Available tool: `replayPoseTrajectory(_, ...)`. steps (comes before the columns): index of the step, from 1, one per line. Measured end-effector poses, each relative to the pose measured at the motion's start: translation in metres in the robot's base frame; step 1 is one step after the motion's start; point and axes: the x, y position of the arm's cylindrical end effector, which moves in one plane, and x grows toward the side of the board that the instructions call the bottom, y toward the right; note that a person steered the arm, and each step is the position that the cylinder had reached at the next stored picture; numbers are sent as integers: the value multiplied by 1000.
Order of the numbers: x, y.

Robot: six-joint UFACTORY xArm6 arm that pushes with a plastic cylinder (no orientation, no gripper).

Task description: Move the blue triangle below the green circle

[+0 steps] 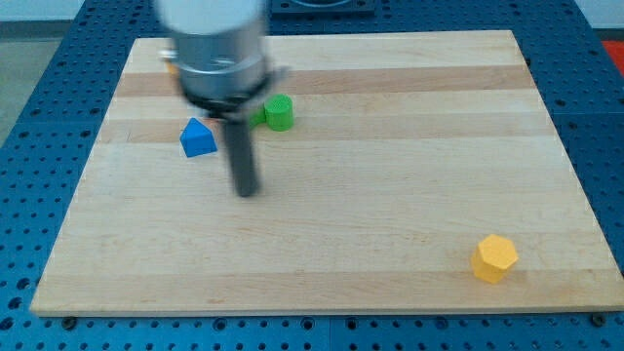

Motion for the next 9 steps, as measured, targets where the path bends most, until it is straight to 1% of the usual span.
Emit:
replayPoseTrajectory(1, 6, -87)
replayPoseTrajectory(2, -61, -139)
replayPoseTrajectory(3, -106, -111)
replayPoseTrajectory(4, -99, -44)
replayPoseTrajectory(5, -76, -8)
replayPoseTrajectory(6, -63, -4)
replayPoseTrajectory(8, -27, 26)
replayPoseTrajectory(9, -14, 25)
